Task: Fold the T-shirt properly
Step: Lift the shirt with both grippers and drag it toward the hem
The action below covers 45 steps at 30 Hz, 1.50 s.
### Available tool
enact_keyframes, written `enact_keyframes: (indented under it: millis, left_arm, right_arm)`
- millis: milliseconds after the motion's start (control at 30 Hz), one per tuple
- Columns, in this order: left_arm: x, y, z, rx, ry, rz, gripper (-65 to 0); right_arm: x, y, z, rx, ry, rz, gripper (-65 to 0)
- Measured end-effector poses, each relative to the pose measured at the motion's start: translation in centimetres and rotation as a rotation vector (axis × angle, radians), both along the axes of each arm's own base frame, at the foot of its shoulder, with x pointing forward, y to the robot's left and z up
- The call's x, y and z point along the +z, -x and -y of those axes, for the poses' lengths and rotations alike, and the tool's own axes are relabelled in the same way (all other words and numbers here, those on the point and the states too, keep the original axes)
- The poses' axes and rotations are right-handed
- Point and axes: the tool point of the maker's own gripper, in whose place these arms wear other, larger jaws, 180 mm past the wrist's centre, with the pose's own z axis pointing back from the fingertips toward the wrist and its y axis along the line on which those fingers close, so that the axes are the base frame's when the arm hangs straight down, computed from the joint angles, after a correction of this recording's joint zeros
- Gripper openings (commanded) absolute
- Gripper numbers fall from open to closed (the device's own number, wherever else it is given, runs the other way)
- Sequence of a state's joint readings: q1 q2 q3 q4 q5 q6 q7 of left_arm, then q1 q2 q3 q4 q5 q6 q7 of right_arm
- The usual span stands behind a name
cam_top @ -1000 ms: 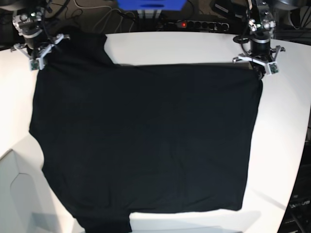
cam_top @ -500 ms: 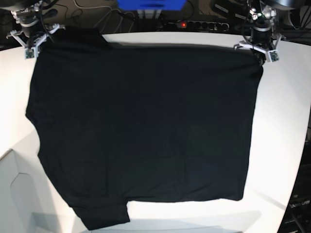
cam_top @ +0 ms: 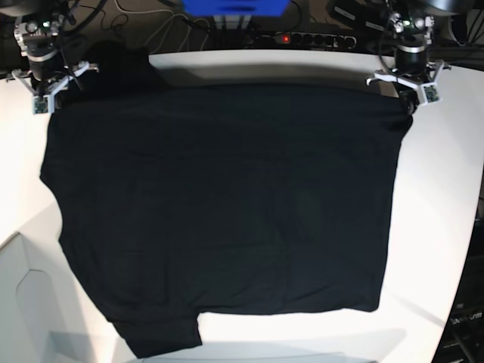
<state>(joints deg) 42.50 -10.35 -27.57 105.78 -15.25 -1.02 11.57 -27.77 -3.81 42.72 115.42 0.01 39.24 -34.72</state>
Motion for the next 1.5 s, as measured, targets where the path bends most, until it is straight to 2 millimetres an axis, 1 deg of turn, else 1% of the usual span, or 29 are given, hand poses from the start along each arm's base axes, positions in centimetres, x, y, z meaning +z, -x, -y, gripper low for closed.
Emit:
enact_keyframes:
  millis: [200, 333, 467, 567, 633, 733, 767, 833, 933, 1067, 1233, 1333, 1400, 1500]
  left_arm:
    - [1.1, -2.5, -0.1, 0.005, 0.001, 0.07, -64.9]
    - [1.6, -3.6, -0.1, 0.011, 0.002, 0.099, -64.9]
    - [3.1, -6.1, -0.3, 0.016, 0.0, 0.18, -64.9]
    - [3.1, -7.5, -0.4, 0.026, 0.014, 0.2, -64.9]
    - [2.8, -8.2, -0.5, 0.038, 0.029, 0.19, -64.9]
    - [2.0, -9.4, -0.5, 0.052, 0.065, 0.148, -64.9]
    - [2.0, -9.9, -0.5, 0.055, 0.076, 0.143, -64.9]
    - [2.4, -10.8, -0.4, 0.056, 0.087, 0.154, -64.9]
    - [3.0, -11.9, -0.3, 0.056, 0.095, 0.169, -64.9]
    - [3.7, -13.2, -0.3, 0.056, 0.109, 0.179, -64.9]
    - [4.6, -14.6, -0.1, 0.056, 0.122, 0.197, -64.9]
    - [5.1, -15.3, -0.1, 0.056, 0.131, 0.203, -64.9]
    - [4.9, -15.8, -0.3, 0.062, 0.139, 0.206, -64.9]
    - [4.1, -16.3, -0.5, 0.074, 0.155, 0.19, -64.9]
  right_arm:
    - [1.6, -3.4, 0.0, 0.0, 0.002, 0.094, -65.0]
    - [2.6, -6.2, -1.2, 0.05, -0.006, 0.154, -65.0]
    - [4.0, -9.1, -2.3, 0.101, -0.009, 0.218, -65.0]
    - [5.1, -11.0, -2.5, 0.107, -0.012, 0.263, -65.0]
    - [5.3, -12.2, -2.6, 0.103, -0.03, 0.29, -65.0]
    - [5.3, -13.9, -2.4, 0.096, -0.045, 0.305, -65.0]
    - [5.1, -14.5, -2.2, 0.099, -0.027, 0.292, -65.0]
    - [4.8, -15.6, -1.9, 0.107, -0.001, 0.269, -65.0]
    - [4.1, -17.3, -2.2, 0.111, -0.015, 0.256, -65.0]
    - [4.0, -19.0, -1.8, 0.119, -0.028, 0.263, -65.0]
    - [3.1, -20.7, -1.1, 0.12, -0.051, 0.239, -65.0]
    - [2.6, -21.2, -0.7, 0.12, -0.061, 0.229, -65.0]
    - [2.1, -21.3, -0.8, 0.119, -0.073, 0.218, -65.0]
    - [1.8, -21.7, -0.8, 0.119, -0.084, 0.213, -65.0]
